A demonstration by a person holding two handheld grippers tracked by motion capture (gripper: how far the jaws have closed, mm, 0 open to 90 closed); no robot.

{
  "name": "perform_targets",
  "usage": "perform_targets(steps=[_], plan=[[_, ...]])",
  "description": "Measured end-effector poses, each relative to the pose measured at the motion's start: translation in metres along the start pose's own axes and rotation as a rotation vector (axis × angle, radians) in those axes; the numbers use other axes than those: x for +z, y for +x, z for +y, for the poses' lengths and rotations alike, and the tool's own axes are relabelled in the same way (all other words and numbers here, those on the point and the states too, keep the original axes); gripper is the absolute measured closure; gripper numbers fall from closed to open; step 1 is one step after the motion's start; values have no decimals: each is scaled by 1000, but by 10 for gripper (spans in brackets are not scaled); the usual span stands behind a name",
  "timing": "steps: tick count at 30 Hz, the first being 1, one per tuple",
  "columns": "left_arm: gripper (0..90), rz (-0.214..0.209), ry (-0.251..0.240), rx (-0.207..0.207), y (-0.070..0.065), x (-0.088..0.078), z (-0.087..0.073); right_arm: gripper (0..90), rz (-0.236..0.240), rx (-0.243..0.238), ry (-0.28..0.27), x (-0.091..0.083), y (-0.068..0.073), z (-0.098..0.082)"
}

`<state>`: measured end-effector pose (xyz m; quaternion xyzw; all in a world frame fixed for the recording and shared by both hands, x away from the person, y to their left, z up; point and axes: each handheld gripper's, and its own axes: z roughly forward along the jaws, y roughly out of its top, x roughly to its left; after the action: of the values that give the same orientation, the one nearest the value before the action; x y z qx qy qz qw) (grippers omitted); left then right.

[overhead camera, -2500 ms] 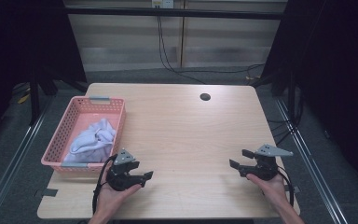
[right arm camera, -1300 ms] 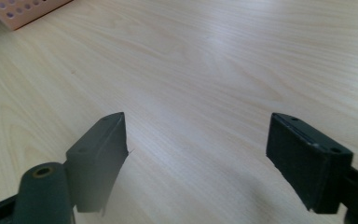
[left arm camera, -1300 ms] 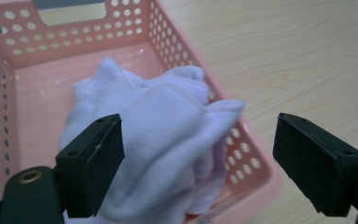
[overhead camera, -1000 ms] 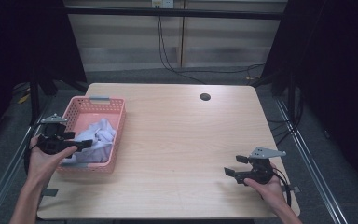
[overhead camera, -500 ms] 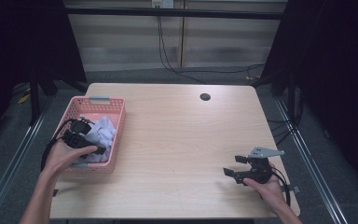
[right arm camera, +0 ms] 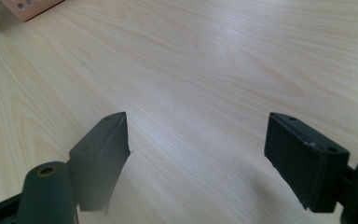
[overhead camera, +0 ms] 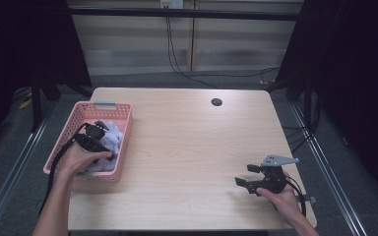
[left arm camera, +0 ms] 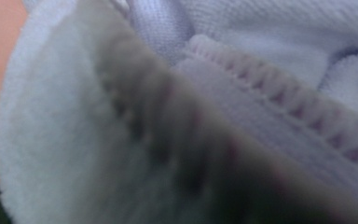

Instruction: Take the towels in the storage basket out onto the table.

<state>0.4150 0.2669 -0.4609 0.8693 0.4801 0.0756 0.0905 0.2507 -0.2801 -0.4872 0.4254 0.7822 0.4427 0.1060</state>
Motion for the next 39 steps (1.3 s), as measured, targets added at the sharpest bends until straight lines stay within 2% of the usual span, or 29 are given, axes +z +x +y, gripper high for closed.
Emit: perform_targets(steps=[1, 2, 3, 4, 6, 7, 9, 12, 13, 17, 19, 20, 25, 29, 34, 36, 37, 38, 39], plan=[[0, 3, 1, 0, 1, 1, 0, 215, 1, -3, 3, 0, 0, 0], [30, 25, 13, 0, 0, 1, 1, 213, 4, -4, 1, 0, 0, 0], [64, 31, 19, 17, 0, 1, 1, 214, 7, -5, 1, 0, 0, 0], [93, 35, 16, 10, -1, 0, 1, 213, 6, -7, 2, 0, 0, 0], [184, 28, 4, 1, 2, -3, 0, 211, 8, -3, 8, 0, 0, 0], [221, 11, -19, -29, 5, -5, -3, 211, 9, -4, 10, 1, 0, 0], [297, -11, -45, -49, 9, -7, -7, 212, 10, -12, 15, 0, 1, -1], [387, -31, -66, -52, 12, -12, -10, 211, 12, -7, 15, 1, 0, -1], [449, -38, -78, -61, 13, -13, -11, 209, 8, -4, 20, 2, 0, 0], [489, -113, -109, -74, 23, -17, -16, 220, 6, -9, 23, 2, 0, 0], [507, -135, -145, -102, 26, -21, -20, 217, 6, -9, 27, 1, 1, 0], [515, -140, -160, -96, 27, -23, -22, 217, 5, -9, 26, 1, 1, 0], [529, -184, -223, -145, 35, -31, -32, 240, 8, -6, 27, 0, 1, 0], [530, -206, -294, -175, 39, -43, -38, 238, 14, 2, 23, -1, 1, 1], [530, -236, -355, -172, 43, -62, -41, 234, 13, 5, 25, -2, 1, 1], [529, -257, -372, -183, 45, -68, -42, 231, 14, 10, 20, -3, 1, 1], [529, -257, -382, -182, 46, -72, -42, 220, 17, 16, 15, -3, 1, 1], [529, -257, -406, -206, 47, -74, -43, 210, 18, 19, 11, -4, 0, 1], [529, -261, -410, -206, 48, -77, -43, 206, 15, 18, 9, -4, 0, 1]])
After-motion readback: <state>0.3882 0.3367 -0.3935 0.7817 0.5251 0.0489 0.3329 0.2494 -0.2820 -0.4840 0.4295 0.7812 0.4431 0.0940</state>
